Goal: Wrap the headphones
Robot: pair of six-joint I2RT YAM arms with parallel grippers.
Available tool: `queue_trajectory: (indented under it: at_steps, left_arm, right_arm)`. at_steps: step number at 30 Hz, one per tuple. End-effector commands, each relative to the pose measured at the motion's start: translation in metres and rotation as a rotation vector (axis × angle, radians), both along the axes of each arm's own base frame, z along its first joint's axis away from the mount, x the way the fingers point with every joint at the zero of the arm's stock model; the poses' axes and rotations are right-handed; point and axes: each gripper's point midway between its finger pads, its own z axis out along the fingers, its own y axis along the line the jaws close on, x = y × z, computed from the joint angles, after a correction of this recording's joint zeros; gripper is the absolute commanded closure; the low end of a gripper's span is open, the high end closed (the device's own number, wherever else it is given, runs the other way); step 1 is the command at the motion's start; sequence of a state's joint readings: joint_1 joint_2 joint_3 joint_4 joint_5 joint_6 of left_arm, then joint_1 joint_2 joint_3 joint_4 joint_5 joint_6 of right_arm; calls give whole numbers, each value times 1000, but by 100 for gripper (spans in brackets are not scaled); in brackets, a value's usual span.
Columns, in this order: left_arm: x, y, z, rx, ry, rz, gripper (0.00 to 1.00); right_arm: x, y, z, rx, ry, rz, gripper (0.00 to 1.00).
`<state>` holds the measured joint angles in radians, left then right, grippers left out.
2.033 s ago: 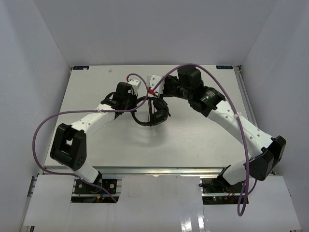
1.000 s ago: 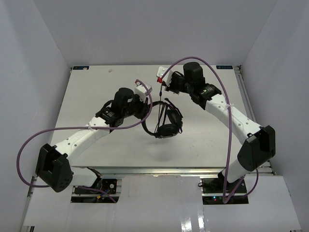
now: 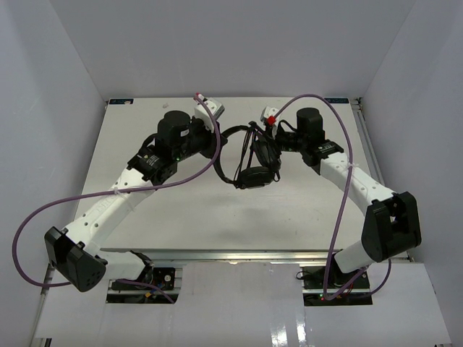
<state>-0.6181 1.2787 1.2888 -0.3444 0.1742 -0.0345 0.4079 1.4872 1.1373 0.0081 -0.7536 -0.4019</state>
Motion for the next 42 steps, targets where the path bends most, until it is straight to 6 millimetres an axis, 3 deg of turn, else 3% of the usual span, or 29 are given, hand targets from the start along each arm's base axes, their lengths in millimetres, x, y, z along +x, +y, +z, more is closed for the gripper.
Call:
queue_trajectory:
  at_steps: [1, 5, 11, 17, 18, 19, 23, 28, 35, 42]
  left_arm:
    - [0, 1, 59, -100, -97, 21, 100]
    - [5, 1, 55, -90, -83, 42, 100]
    - [19, 9, 14, -69, -5, 148, 100]
    - [30, 15, -52, -53, 85, 248, 100]
    - [30, 16, -64, -42, 109, 256, 100]
    - [33, 15, -63, -54, 105, 266, 100]
    - [41, 24, -114, -48, 179, 347, 100]
    - [47, 41, -167, -40, 269, 428, 100]
    - [65, 71, -195, -121, 346, 513, 100]
    - [81, 87, -219, -138, 410, 566, 100]
  right_arm:
    - [-13, 8, 4, 102, 96, 70, 92]
    - [-26, 13, -4, 163, 215, 109, 92]
    - [-41, 17, -26, 225, 399, 119, 92]
    - [-42, 16, -71, 214, 551, 61, 92]
    - [-41, 16, -71, 218, 555, 57, 92]
    - [-40, 17, -73, 219, 564, 55, 92]
    - [-32, 22, -95, 214, 662, 32, 92]
    - [-25, 25, -143, 180, 822, -29, 92]
    - [-23, 33, -184, 103, 920, -90, 92]
    - [-23, 39, -200, 60, 958, -120, 92]
